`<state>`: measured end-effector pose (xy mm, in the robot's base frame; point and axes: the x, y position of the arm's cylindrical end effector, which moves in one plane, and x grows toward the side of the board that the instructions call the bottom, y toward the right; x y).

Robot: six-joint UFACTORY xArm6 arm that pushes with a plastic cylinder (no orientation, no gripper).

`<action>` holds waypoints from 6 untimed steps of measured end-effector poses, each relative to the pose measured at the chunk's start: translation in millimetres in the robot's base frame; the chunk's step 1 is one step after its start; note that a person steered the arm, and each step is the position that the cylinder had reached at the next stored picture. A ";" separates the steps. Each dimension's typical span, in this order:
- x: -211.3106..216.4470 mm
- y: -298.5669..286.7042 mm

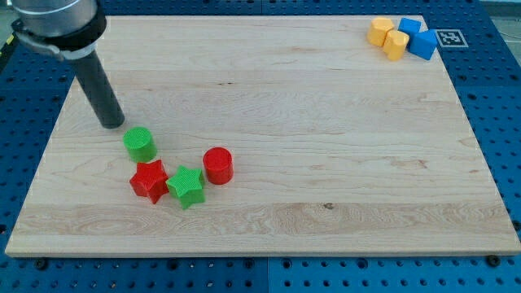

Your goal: Push green circle towards red star

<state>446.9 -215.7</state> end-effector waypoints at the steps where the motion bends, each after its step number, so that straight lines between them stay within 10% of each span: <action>1: 1.3 -0.4; 6: 14.1 26.8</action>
